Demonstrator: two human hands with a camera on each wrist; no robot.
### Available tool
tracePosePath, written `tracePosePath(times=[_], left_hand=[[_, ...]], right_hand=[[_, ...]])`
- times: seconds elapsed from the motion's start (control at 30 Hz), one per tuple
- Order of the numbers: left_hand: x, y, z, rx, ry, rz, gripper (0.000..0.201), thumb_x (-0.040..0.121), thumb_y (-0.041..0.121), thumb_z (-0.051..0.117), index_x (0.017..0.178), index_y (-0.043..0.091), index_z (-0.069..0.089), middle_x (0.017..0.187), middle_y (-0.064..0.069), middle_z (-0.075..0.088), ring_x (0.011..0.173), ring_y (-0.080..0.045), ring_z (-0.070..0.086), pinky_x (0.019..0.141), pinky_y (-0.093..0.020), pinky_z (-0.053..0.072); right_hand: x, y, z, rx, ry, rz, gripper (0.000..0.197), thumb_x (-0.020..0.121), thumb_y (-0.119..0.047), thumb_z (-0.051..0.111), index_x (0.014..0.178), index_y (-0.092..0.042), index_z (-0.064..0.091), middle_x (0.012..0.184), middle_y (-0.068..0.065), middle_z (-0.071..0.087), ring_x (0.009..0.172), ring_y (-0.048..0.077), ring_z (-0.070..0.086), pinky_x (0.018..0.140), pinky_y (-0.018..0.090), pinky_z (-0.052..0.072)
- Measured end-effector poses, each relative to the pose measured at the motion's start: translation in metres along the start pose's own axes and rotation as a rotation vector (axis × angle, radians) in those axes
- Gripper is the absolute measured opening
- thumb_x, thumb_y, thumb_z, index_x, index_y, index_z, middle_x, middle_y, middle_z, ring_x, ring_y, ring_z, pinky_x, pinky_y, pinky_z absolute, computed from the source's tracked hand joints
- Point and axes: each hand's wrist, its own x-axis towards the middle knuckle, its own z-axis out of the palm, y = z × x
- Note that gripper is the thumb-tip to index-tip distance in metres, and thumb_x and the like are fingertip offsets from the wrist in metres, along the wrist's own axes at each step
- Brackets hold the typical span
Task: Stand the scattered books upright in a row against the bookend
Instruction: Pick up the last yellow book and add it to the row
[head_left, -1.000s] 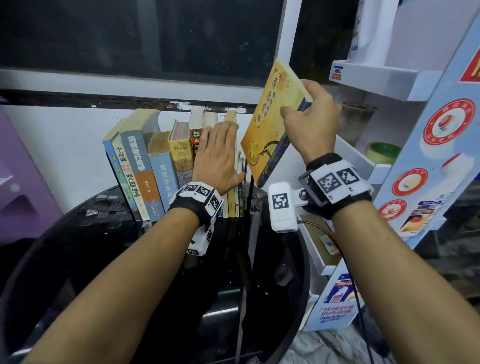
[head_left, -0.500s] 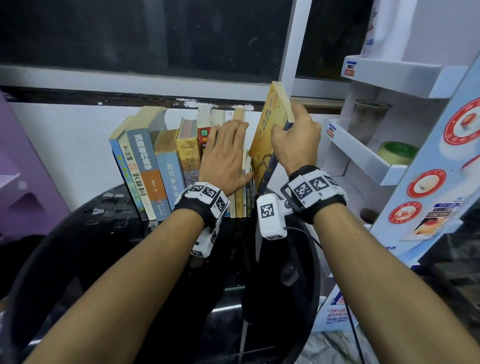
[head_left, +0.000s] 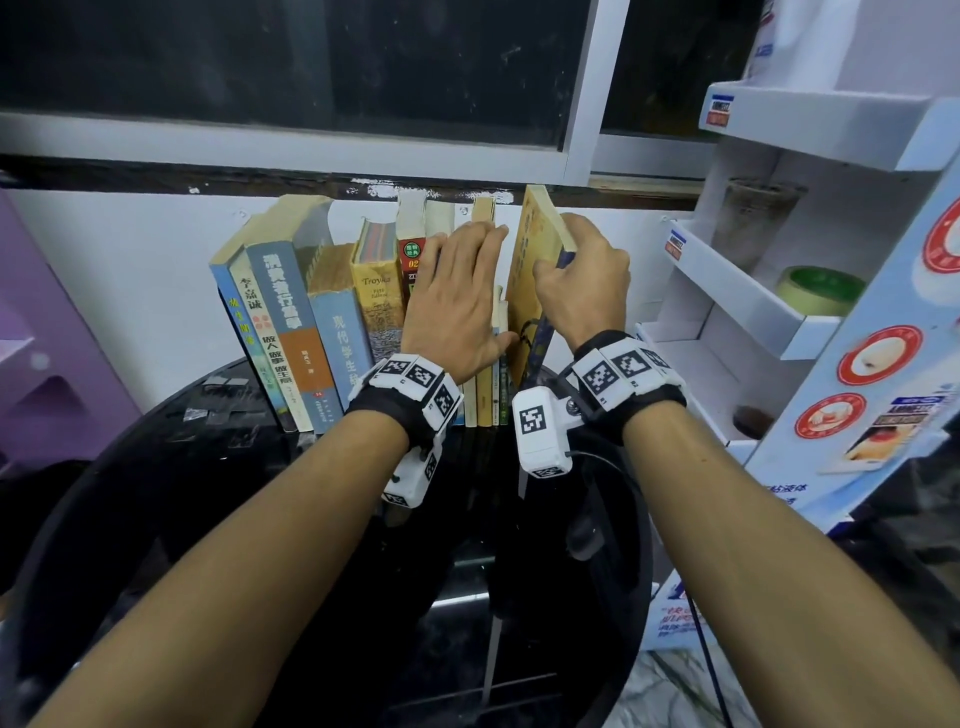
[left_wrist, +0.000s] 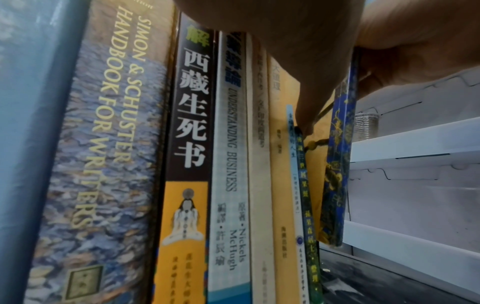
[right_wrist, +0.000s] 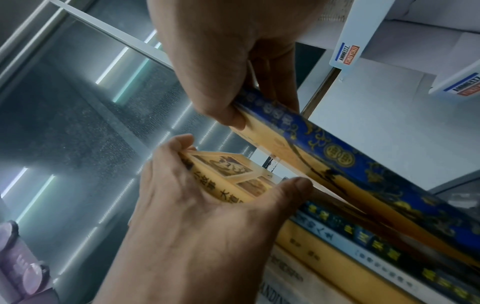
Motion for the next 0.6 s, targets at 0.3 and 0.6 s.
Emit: tracePosePath(times=[0.3,0.6], left_hand=[[0.000,-0.003,0.002,0.001,-0.007,0.018,0.116,0.059,0.069,0.070,0.146,0.005,0.027,0.141,-0.012,0.039,0.133,-0.027,0.034,0.115,-0.042,0.019],[0.000,-0.002,0.002,-0.013,-0.010,0.014,0.123,0.053,0.070,0.074,0.145,0.004,0.026,0.140,-0.012,0.039,0.133,-0.028,0.034,0.113,-0.042,0.015]], right_hand=[[-0.004,0.012,0.016,-0.006,-0.050,0.019,0.038,0.085,-0.015,0.062,0.124,-0.015,0.060,0.100,0.011,0.070,0.087,0.027,0.067,0.081,0.038,0.057],[-0.002,0.016,0.012,0.004,-0.163,0.044,0.051,0.089,-0.017,0.059,0.139,-0.028,0.050,0.107,0.010,0.069,0.093,0.015,0.056,0.090,0.023,0.042]])
